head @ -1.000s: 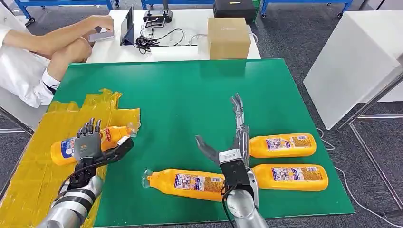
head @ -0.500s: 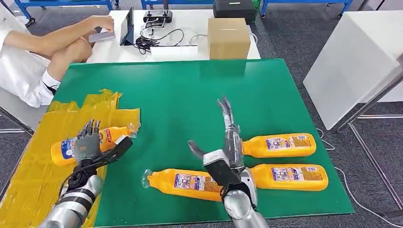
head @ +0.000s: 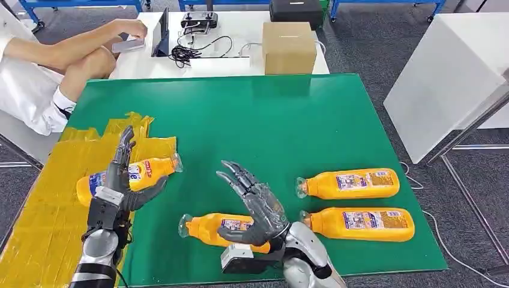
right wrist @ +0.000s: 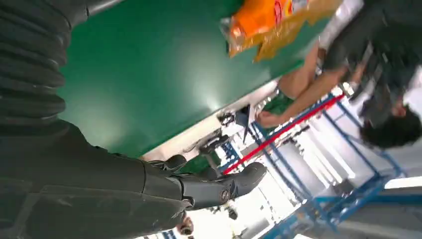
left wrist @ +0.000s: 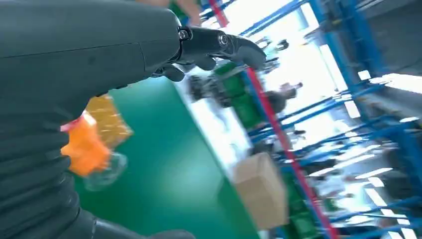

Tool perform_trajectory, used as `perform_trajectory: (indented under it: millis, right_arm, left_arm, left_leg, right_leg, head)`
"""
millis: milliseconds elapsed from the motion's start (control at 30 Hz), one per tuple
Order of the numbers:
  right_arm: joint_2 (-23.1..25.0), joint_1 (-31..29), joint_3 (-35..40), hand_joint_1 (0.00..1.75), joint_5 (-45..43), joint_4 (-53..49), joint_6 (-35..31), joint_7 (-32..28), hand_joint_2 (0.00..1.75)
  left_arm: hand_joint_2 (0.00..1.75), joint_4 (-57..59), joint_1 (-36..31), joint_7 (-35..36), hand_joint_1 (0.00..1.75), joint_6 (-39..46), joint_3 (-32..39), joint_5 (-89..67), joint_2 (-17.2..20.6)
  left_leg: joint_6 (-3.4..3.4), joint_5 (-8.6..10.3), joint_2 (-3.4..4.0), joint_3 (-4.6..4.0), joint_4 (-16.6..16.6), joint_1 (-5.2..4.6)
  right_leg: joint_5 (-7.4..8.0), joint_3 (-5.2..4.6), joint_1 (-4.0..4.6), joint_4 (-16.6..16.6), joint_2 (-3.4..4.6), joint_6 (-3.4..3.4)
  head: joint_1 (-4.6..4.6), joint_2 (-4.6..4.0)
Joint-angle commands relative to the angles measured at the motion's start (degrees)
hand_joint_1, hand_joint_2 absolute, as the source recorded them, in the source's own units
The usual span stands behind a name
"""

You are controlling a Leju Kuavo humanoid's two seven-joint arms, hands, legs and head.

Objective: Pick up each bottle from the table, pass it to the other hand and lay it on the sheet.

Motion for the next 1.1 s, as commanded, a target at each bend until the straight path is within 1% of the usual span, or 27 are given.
perform_trajectory:
  millis: [33, 100, 233, 367, 500, 533, 567, 733, 867, 933, 1000, 1033, 1100]
  right_arm:
    - [-3.57, -2.55, 8.03, 0.00, 1.23, 6.71, 2.70, 1.28, 1.75]
    - [-3.67, -2.86, 8.88, 0.00, 1.48, 7.82, 3.16, 2.01, 1.75]
    - [-4.08, -4.46, 10.47, 0.00, 3.58, 12.91, 3.91, 6.49, 1.75]
    - [-3.78, -5.64, 10.67, 0.00, 5.06, 16.99, 3.74, 9.11, 1.75]
    - [-3.65, -6.56, 11.12, 0.00, 8.40, 20.64, 3.06, 12.93, 1.75]
    - [-3.65, -6.56, 11.12, 0.00, 8.40, 20.64, 3.06, 12.93, 1.75]
    - [-3.54, -6.75, 11.11, 0.00, 9.57, 21.64, 2.70, 14.54, 1.75]
    - [-3.57, -6.77, 10.97, 0.00, 9.78, 22.02, 2.66, 14.84, 1.75]
    - [-3.56, -5.82, 9.57, 0.00, 11.99, 21.74, 1.76, 17.96, 1.75]
    - [-3.83, -5.21, 9.05, 0.00, 12.95, 21.29, 2.00, 18.65, 1.75]
    - [-4.32, -4.91, 9.17, 0.00, 14.60, 20.95, 1.74, 19.84, 1.75]
    - [-4.52, -4.87, 9.47, 0.00, 15.67, 20.71, 1.51, 20.42, 1.75]
    - [-5.12, -4.56, 9.42, 0.00, 16.04, 19.95, 1.56, 20.52, 1.75]
  left_arm:
    - [1.75, -3.54, 1.20, 0.18, 0.00, 0.80, -1.21, -1.08, -0.80]
    - [1.75, -3.07, 1.19, 0.16, 0.00, 0.91, -1.03, -1.10, -0.90]
    - [1.75, -2.68, 1.63, 0.11, 0.00, 1.40, -0.56, -1.28, -1.26]
    - [1.75, -2.61, 2.20, 0.31, 0.00, 1.64, -0.16, -1.13, -1.62]
    - [1.75, -2.37, 2.53, 0.75, 0.00, 1.86, -0.15, -1.15, -1.87]
    - [1.75, -2.37, 2.53, 0.75, 0.00, 1.86, -0.15, -1.15, -1.87]
    - [1.75, -2.32, 2.73, 1.01, 0.00, 1.93, -0.18, -1.19, -1.94]
    - [1.75, -2.28, 2.79, 1.03, 0.00, 1.96, -0.23, -1.19, -1.96]
    - [1.75, -2.27, 3.34, 1.74, 0.00, 2.03, -0.03, -1.22, -2.34]
    - [1.75, -2.09, 3.54, 1.91, 0.00, 2.05, 0.03, -1.21, -2.52]
    - [1.75, -1.88, 3.75, 2.05, 0.00, 2.09, 0.24, -1.12, -2.67]
    - [1.75, -2.01, 3.86, 2.12, 0.00, 2.10, 0.36, -1.07, -2.75]
    - [1.75, -2.19, 4.23, 2.28, 0.00, 2.07, 0.60, -1.01, -2.78]
  left_leg:
    - [-0.03, -0.03, 0.11, 0.19, -0.07, 0.02]
    - [-0.04, 0.00, 0.09, 0.16, -0.08, 0.02]
    - [-0.06, -0.01, 0.11, 0.23, -0.10, 0.06]
    - [-0.05, 0.01, 0.10, 0.18, -0.08, 0.04]
    - [-0.08, -0.01, 0.11, 0.24, -0.09, 0.04]
    - [-0.07, 0.01, 0.08, 0.20, -0.08, 0.02]
    - [-0.07, 0.03, 0.05, 0.15, -0.07, -0.01]
    - [-0.08, 0.00, 0.09, 0.20, -0.08, 0.02]
    - [-0.08, -0.02, 0.08, 0.22, -0.09, 0.03]
    - [-0.06, 0.01, 0.02, 0.15, -0.06, 0.02]
    - [-0.07, -0.02, 0.06, 0.30, -0.12, 0.03]
    - [-0.05, 0.02, 0.00, 0.15, -0.06, 0.01]
    - [-0.05, 0.02, 0.01, 0.17, -0.07, 0.01]
  right_leg:
    - [0.01, 0.19, 0.03, -0.10, 0.07, 0.01]
    - [0.01, 0.15, 0.03, -0.08, 0.05, 0.01]
    - [0.00, 0.24, 0.04, -0.11, 0.07, 0.02]
    - [0.01, 0.21, 0.04, -0.08, 0.08, 0.02]
    - [0.01, 0.27, 0.05, -0.11, 0.08, 0.01]
    - [0.01, 0.23, 0.03, -0.08, 0.06, 0.01]
    - [0.01, 0.16, 0.00, -0.04, 0.04, 0.00]
    - [-0.01, 0.21, 0.02, -0.06, 0.06, 0.00]
    - [-0.02, 0.24, 0.03, -0.09, 0.05, 0.01]
    - [-0.01, 0.18, 0.02, -0.05, 0.00, 0.01]
    - [-0.02, 0.35, 0.03, -0.15, 0.01, 0.03]
    - [-0.01, 0.18, 0.01, -0.05, -0.02, 0.02]
    - [-0.01, 0.19, 0.00, -0.06, -0.01, 0.03]
  head:
    - [0.00, 0.00]
    - [0.00, 0.00]
    - [0.00, 0.00]
    - [0.00, 0.00]
    - [0.02, 0.00]
    - [0.02, 0.00]
    - [0.00, 0.00]
    - [0.00, 0.00]
    - [-0.02, 0.00]
    - [0.00, 0.00]
    - [0.00, 0.00]
    - [0.02, 0.00]
    - [0.00, 0.00]
